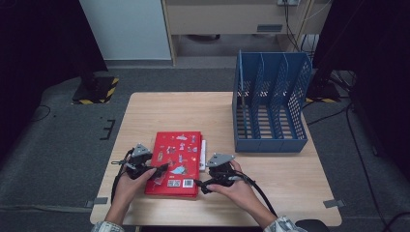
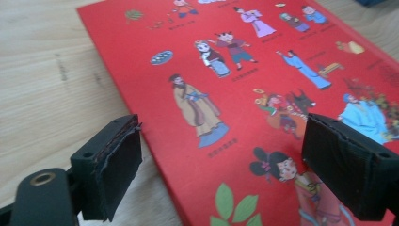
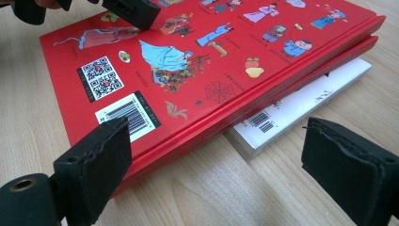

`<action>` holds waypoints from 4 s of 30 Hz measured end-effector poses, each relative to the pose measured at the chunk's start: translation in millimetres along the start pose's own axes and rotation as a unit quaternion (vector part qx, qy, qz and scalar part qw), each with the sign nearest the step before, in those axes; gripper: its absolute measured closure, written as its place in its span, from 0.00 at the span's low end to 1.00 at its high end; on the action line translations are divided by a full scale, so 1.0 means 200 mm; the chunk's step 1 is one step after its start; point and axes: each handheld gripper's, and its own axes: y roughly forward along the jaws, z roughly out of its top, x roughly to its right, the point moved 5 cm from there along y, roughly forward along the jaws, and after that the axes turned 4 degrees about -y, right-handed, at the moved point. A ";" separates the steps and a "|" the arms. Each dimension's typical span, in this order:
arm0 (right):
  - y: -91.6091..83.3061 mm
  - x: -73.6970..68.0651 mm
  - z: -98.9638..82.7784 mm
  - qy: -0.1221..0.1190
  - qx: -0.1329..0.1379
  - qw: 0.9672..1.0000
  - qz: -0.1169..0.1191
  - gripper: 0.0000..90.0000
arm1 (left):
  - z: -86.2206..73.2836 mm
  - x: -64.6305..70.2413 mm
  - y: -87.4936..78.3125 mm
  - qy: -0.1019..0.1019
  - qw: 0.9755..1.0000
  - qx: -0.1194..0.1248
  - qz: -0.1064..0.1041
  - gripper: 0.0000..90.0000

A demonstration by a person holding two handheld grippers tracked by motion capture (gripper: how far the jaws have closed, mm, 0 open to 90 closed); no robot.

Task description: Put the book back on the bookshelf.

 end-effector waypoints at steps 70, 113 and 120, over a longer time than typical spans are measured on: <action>0.21 0.13 0.02 0.074 -0.018 0.995 0.065 0.02 | 0.05 0.07 0.09 0.042 0.999 0.004 -0.009 0.05; 0.19 0.11 0.04 0.047 -0.014 0.998 0.041 0.04 | 0.04 0.06 0.09 0.030 0.999 0.018 -0.010 0.00; 0.20 0.12 0.04 0.051 -0.017 0.997 0.049 0.04 | 0.05 0.06 0.08 0.015 1.000 0.016 0.006 0.08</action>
